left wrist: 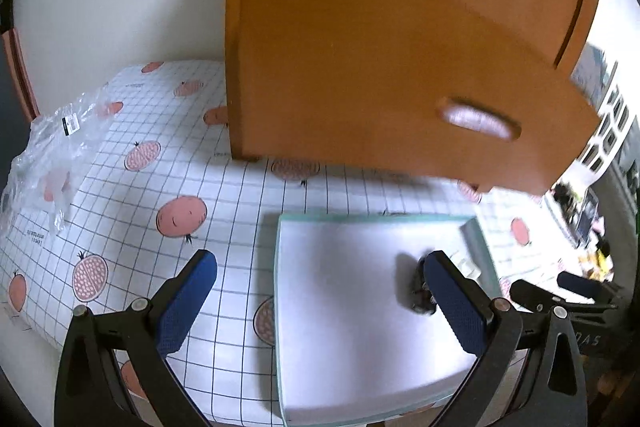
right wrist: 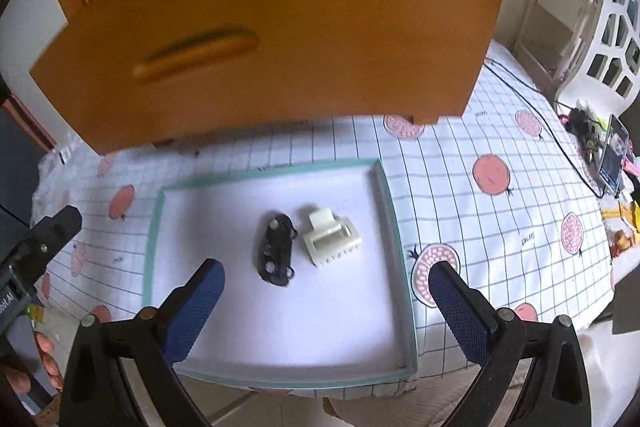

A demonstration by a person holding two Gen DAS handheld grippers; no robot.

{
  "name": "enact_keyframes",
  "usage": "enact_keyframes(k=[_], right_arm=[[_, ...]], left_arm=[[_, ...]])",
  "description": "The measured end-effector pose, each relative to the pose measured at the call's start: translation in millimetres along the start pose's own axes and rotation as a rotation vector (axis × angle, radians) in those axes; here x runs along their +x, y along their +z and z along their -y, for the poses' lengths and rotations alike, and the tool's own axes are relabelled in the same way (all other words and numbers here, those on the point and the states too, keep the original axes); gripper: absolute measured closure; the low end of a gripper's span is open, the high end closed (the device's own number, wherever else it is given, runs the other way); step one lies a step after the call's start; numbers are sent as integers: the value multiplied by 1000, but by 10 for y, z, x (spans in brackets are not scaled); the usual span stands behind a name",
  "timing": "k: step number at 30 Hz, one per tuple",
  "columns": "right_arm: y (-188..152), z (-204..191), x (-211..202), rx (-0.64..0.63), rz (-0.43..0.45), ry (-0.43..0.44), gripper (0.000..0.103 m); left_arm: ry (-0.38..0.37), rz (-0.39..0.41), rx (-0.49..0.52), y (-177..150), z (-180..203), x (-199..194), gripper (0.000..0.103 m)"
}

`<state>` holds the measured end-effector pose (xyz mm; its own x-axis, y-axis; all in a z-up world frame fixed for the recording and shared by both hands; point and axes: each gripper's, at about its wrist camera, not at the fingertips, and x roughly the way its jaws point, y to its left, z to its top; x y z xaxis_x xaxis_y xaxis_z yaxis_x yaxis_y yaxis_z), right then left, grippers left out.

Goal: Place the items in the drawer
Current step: 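Withdraw both open tools from the drawer back down to the tray, then grasp the cream hair clip with the right tool while the left tool grasps the black toy car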

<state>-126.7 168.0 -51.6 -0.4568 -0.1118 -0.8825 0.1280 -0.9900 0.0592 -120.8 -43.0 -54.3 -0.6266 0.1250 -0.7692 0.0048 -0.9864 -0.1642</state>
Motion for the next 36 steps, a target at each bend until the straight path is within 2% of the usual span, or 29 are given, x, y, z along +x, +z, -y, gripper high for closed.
enact_keyframes(k=[14, 18, 21, 28, 36], right_arm=[[-94, 135, 402, 37, -95, -28, 0], [-95, 180, 498, 61, -112, -27, 0], [-84, 204, 562, 73, -122, -20, 0], [-32, 263, 638, 96, -117, -16, 0], [46, 273, 677, 89, -101, 9, 10]], left_arm=[[9, -114, -2, -382, 41, 459, 0], [-18, -125, -16, -415, 58, 541, 0], [-50, -166, -24, -426, 110, 646, 0], [-57, -225, 1, -480, 287, 811, 0], [-109, -245, 68, -468, 563, 928, 0]])
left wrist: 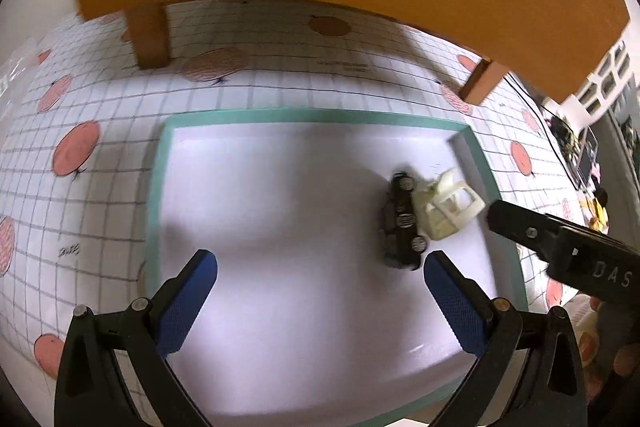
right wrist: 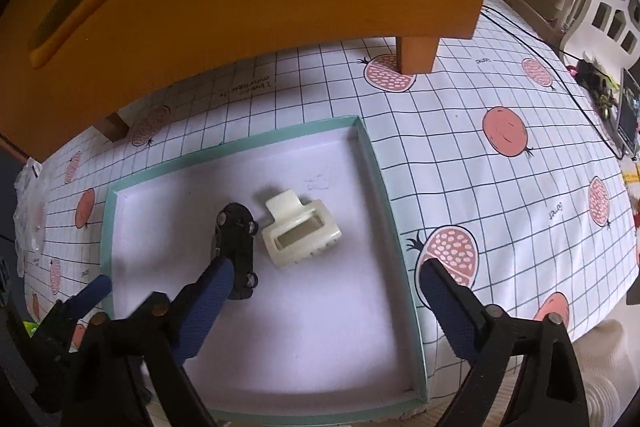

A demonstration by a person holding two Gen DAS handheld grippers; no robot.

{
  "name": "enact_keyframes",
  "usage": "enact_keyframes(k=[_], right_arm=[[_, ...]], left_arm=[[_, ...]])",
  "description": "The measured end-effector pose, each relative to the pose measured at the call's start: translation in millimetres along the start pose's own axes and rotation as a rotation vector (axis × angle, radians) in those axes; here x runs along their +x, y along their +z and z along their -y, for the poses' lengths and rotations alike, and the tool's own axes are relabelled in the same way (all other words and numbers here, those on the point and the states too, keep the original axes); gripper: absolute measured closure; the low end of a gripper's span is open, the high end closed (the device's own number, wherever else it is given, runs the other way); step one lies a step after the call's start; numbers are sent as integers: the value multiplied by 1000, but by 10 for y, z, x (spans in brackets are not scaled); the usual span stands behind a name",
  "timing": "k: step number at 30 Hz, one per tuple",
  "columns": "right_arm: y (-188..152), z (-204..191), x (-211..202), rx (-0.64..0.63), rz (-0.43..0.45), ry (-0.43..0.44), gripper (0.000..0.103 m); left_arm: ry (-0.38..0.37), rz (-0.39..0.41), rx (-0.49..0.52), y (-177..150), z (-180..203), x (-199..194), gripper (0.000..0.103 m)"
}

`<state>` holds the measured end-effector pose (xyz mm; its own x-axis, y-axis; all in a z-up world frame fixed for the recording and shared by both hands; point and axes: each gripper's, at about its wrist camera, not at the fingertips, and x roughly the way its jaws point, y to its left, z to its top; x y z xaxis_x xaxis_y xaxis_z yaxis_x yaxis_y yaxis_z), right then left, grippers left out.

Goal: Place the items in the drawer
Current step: 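Grasp the cream hair clip with the right tool while the left tool grasps the black toy car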

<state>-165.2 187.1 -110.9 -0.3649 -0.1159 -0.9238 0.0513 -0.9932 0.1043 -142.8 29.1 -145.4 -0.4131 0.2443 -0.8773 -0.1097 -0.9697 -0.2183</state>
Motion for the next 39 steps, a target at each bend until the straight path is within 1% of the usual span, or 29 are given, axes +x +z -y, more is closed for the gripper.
enact_keyframes(k=[5, 6, 7, 8, 11, 12, 13, 15, 18, 19, 21, 24, 27, 30, 31, 33, 35, 39], right_arm=[[62, 16, 52, 17, -9, 40, 18], [74, 20, 63, 24, -11, 49, 19], [88, 23, 74, 27, -13, 56, 21], [104, 22, 87, 32, -17, 59, 21], [139, 13, 130, 31, -28, 72, 23], [139, 14, 138, 32, -31, 75, 23], [148, 12, 158, 33, -38, 80, 24], [161, 13, 210, 36, -57, 91, 26], [164, 11, 293, 38, -82, 95, 27], [163, 9, 314, 38, -89, 95, 27], [157, 6, 355, 36, -100, 100, 29], [167, -9, 411, 36, -113, 106, 29], [176, -12, 457, 34, -122, 104, 29], [181, 0, 496, 34, -131, 102, 29], [180, 1, 508, 32, -134, 101, 29], [177, -3, 523, 30, -137, 100, 29], [178, 1, 538, 31, -141, 103, 29], [178, 11, 559, 34, -147, 102, 29]], left_arm=[[-18, -14, 47, 52, 177, 76, 1], [-20, -17, 56, 62, 212, 98, 2], [-20, -19, 63, 69, 239, 115, 7], [-23, -25, 70, 76, 264, 135, 9], [-24, -39, 81, 106, 313, 198, 10], [-24, -40, 83, 117, 323, 214, 12], [-23, -42, 84, 118, 333, 231, 16], [-18, -57, 93, 140, 352, 280, 20], [-12, -57, 96, 152, 367, 311, 22], [-14, -57, 96, 152, 362, 308, 27], [-13, -65, 104, 159, 374, 338, 33], [-7, -69, 111, 166, 372, 362, 35], [-7, -74, 113, 179, 387, 401, 44], [-9, -76, 115, 189, 405, 427, 47], [-13, -75, 115, 191, 411, 428, 55], [-15, -76, 118, 201, 423, 433, 62], [-11, -76, 120, 205, 435, 441, 65], [-10, -70, 125, 206, 442, 437, 75]])
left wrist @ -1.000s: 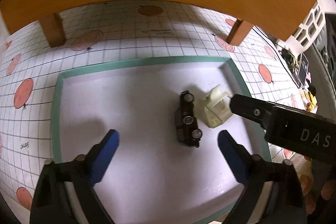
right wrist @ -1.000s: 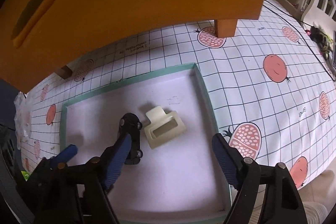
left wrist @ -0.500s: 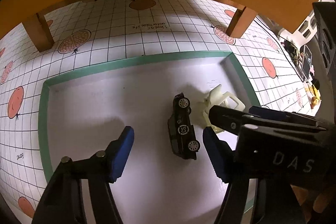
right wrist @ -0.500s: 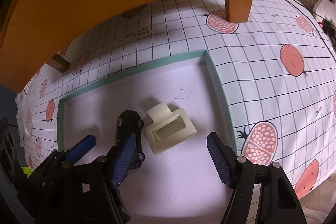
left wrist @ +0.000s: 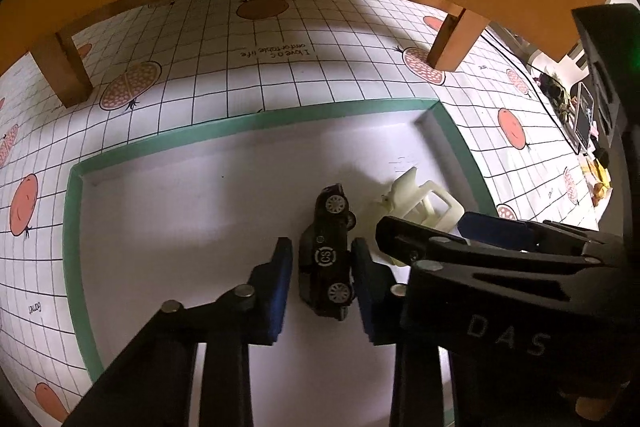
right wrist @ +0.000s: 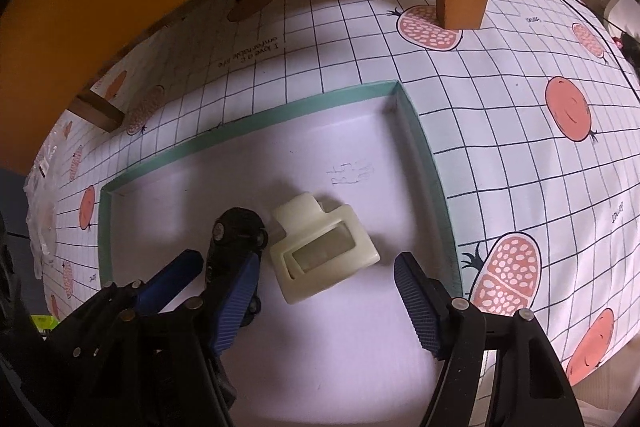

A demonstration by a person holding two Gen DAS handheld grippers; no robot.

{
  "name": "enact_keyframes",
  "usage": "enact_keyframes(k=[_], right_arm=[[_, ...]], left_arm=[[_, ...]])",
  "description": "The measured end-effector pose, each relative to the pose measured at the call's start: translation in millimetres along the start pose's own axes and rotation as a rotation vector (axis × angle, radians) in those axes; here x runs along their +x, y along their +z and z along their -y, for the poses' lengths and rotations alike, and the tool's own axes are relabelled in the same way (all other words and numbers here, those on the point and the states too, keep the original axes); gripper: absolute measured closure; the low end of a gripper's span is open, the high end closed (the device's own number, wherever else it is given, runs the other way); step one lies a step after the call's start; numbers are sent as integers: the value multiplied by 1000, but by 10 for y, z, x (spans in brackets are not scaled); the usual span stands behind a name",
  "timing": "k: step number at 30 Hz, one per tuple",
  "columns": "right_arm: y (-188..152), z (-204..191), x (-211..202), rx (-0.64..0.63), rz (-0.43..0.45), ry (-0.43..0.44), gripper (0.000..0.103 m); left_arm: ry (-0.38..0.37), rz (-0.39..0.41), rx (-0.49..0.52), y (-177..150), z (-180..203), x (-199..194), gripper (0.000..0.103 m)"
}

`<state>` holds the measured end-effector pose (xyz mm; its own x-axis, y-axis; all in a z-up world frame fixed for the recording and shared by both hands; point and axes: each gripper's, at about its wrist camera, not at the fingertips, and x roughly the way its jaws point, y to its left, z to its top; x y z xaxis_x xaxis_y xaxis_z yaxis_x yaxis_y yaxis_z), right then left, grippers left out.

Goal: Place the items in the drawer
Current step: 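Grasp the cream hair clip with the right tool while the left tool grasps the black toy car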

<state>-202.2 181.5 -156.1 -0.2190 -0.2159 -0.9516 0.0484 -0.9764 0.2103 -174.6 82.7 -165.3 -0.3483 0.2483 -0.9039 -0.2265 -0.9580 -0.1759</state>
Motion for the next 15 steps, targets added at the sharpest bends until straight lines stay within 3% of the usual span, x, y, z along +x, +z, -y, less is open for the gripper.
enact_keyframes(k=[15], right_arm=[[-13, -36, 106, 3, -15, -26, 33]], left_arm=[[18, 4, -30, -35, -98, -20, 75]])
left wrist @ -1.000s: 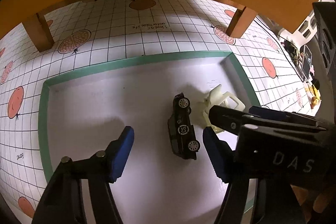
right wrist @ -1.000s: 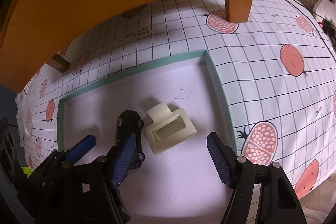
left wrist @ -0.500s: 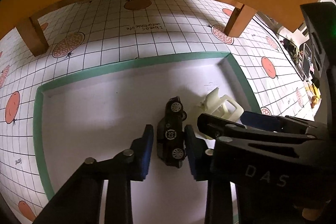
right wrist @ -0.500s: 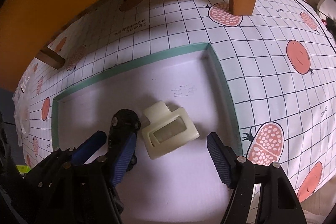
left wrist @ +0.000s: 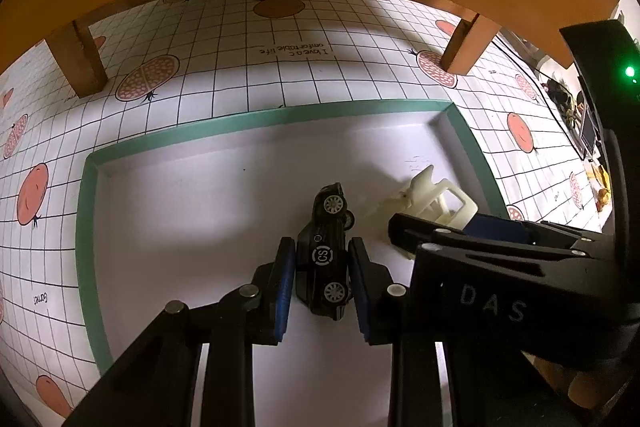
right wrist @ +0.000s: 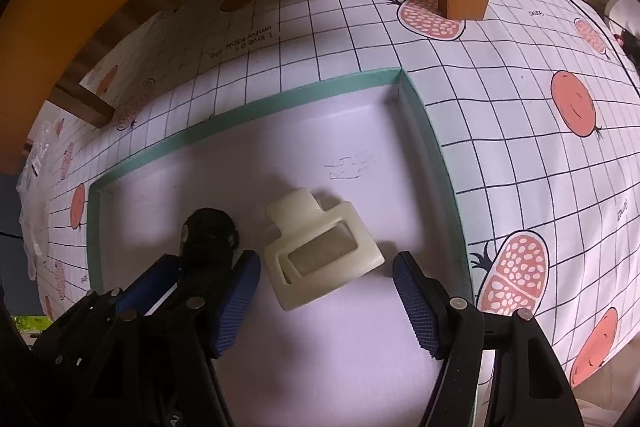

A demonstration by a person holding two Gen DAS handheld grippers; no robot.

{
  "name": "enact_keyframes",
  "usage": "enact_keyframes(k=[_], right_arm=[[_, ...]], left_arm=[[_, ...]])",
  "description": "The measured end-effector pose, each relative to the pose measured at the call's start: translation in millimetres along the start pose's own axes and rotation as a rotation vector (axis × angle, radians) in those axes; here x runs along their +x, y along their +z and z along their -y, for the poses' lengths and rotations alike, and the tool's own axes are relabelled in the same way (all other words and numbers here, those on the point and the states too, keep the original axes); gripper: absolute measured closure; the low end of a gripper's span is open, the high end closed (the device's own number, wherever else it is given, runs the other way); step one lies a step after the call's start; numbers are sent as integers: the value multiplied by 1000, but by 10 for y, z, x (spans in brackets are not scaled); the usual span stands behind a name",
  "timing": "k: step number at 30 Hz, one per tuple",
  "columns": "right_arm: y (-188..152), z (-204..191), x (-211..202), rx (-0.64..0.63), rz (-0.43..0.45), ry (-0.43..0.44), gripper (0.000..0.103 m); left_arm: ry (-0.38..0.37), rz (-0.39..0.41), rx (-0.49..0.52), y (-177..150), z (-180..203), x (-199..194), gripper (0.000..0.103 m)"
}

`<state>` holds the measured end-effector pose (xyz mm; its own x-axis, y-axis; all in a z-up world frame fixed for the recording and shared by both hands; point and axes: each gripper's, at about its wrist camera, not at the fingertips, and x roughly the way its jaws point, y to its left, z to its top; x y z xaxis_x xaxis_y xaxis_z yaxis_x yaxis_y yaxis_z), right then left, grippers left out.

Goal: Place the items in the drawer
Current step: 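Grasp the cream hair clip with the right tool while the left tool grasps the black toy car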

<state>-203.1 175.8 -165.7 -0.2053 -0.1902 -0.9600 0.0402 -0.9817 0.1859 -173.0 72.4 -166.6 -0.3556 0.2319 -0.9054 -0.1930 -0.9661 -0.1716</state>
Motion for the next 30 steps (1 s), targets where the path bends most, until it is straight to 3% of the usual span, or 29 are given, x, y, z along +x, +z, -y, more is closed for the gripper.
enact_keyframes(k=[2, 30], right_arm=[[-1, -5, -8, -7, 5, -15, 41], [-266, -6, -207, 21, 27, 14, 42]], left_arm=[[-4, -1, -6, -7, -13, 0, 75], [23, -12, -69, -289, -243, -170, 75]])
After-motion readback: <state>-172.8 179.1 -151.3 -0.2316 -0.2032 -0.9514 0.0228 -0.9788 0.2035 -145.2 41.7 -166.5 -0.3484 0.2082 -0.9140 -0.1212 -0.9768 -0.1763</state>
